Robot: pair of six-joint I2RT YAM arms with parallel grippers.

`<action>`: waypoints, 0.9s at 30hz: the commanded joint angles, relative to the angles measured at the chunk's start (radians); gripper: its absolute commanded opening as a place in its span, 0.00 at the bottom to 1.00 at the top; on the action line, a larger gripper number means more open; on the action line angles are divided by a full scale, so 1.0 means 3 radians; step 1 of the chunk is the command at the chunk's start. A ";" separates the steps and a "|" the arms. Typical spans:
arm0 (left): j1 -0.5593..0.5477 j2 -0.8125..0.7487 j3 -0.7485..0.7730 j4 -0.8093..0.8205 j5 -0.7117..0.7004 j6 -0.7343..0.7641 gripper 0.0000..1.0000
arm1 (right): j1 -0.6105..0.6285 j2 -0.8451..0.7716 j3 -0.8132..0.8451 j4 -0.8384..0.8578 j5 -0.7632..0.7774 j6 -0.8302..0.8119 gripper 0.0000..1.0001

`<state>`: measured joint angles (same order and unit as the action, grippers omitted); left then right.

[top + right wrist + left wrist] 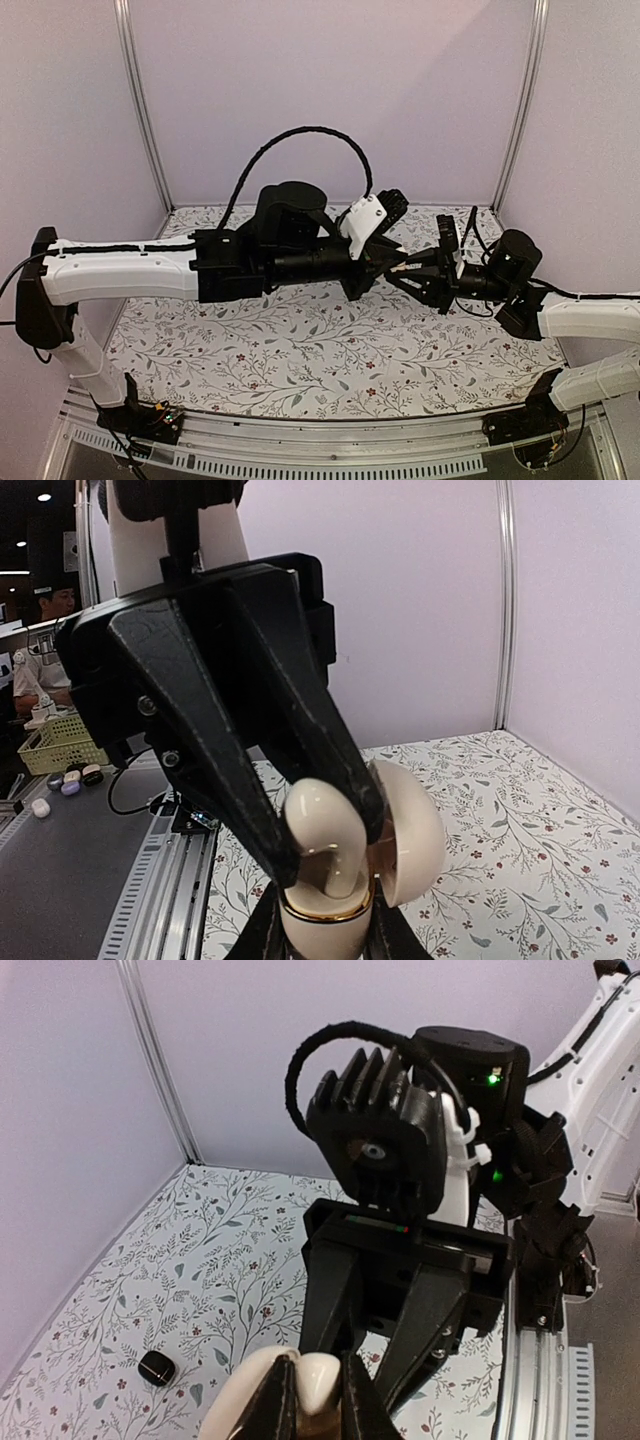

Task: Insert the wireless bluetooth earbuds into the charging case
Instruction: Place the right earbud in the right side groove of the charging case.

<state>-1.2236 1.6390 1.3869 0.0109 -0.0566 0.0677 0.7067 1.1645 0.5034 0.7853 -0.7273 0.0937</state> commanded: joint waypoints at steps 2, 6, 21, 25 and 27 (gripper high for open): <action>-0.0036 0.0052 0.0082 -0.0171 0.0007 0.0010 0.00 | 0.0017 -0.0086 0.0061 0.0089 0.0086 0.0056 0.00; -0.0033 0.0098 0.0130 -0.0239 -0.0021 -0.0008 0.00 | 0.0017 -0.0127 0.0061 0.0100 0.0093 0.0057 0.00; -0.0033 0.0141 0.0288 -0.0386 -0.0193 -0.0040 0.15 | 0.0020 -0.0149 0.0045 0.0098 0.0107 0.0036 0.00; -0.0033 0.0144 0.0294 -0.0399 -0.0239 -0.0052 0.18 | 0.0017 -0.0149 0.0040 0.0098 0.0108 0.0032 0.00; -0.0033 0.0146 0.0297 -0.0405 -0.0250 -0.0054 0.19 | 0.0017 -0.0141 0.0040 0.0098 0.0103 0.0038 0.00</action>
<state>-1.2251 1.6650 1.4570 -0.0692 -0.1001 0.0559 0.7067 1.1465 0.5034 0.7727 -0.6926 0.1020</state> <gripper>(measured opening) 0.185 0.215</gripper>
